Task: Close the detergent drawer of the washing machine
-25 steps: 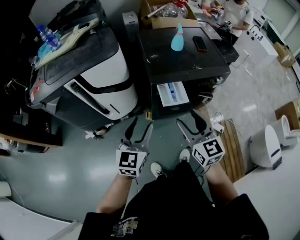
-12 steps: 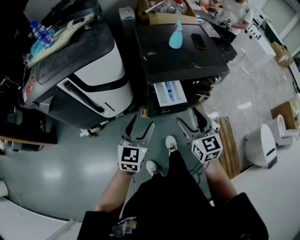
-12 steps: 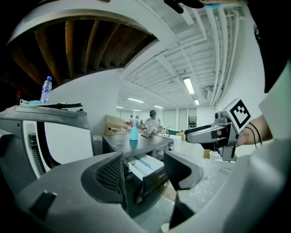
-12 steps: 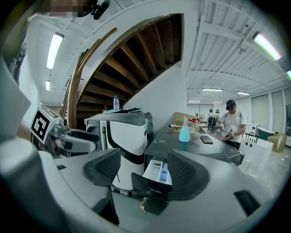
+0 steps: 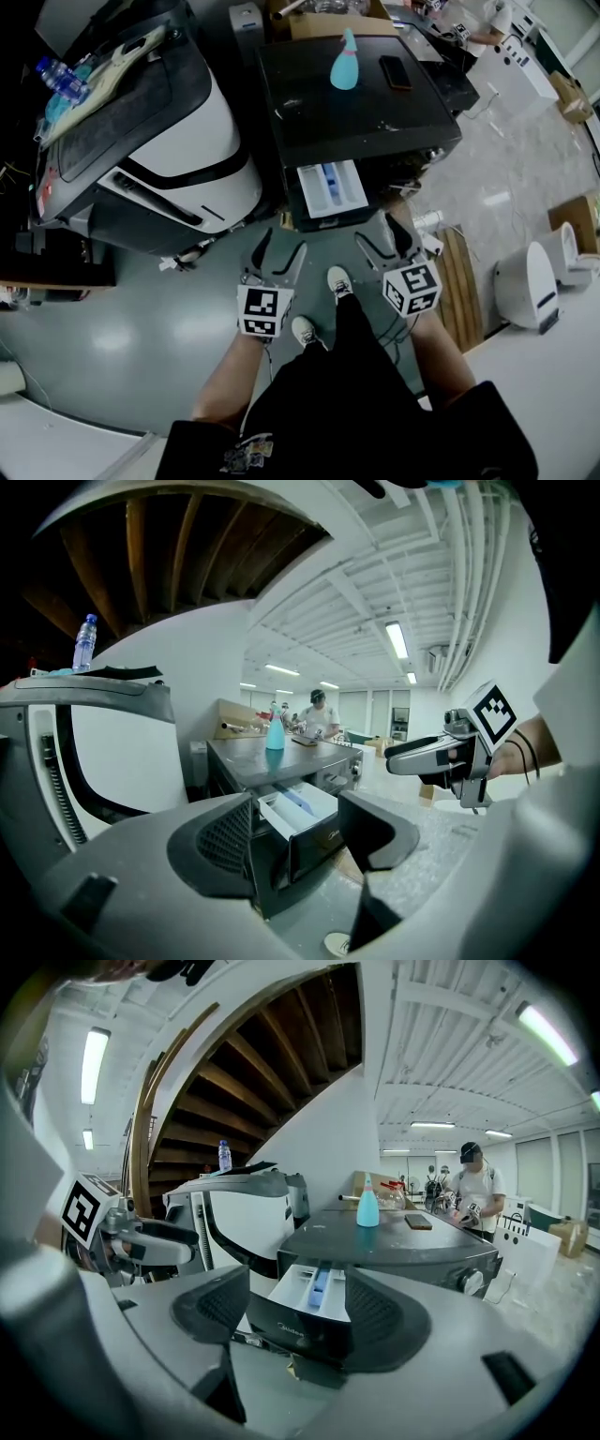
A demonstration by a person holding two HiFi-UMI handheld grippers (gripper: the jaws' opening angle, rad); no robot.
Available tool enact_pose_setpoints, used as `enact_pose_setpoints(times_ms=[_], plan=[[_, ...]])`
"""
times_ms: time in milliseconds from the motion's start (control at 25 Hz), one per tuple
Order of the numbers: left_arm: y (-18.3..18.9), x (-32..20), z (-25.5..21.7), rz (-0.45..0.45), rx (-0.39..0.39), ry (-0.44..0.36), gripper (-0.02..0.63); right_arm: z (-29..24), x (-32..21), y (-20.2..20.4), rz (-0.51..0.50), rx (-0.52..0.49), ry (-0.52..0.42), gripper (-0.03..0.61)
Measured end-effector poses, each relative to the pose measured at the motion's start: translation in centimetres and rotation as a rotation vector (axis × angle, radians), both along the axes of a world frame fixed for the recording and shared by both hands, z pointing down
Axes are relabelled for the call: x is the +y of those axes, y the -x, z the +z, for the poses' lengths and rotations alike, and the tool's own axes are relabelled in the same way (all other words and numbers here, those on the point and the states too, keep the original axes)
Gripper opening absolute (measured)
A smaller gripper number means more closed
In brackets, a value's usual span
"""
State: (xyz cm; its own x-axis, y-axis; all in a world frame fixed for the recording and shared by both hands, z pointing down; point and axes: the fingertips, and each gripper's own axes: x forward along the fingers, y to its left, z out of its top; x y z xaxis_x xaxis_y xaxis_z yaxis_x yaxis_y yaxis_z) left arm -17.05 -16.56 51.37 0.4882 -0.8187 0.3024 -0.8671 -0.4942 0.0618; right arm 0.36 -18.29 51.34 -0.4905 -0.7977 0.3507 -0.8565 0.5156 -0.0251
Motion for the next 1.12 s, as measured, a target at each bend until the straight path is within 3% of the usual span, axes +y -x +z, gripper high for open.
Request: enact_pose_setpoints(times_ms=[600, 920, 1120], plan=[[-3.8, -4.9, 7.7, -0.008, -0.041, 0.158, 0.267, 8.6, -4.6, -3.2, -0.046, 0.039, 0.196, 0.267], [-4.5, -6.2, 10.3, -0.024, -0.049, 0.225, 0.264, 11.2, -5.6, -4.0, -0.023, 0.023, 0.259, 0.177], [-4.4, -6.6, 11.4, -0.046, -0.063, 0.252, 0.212, 11.8, -6.4, -4.3, -0.006, 0.014, 0.266, 0.136]])
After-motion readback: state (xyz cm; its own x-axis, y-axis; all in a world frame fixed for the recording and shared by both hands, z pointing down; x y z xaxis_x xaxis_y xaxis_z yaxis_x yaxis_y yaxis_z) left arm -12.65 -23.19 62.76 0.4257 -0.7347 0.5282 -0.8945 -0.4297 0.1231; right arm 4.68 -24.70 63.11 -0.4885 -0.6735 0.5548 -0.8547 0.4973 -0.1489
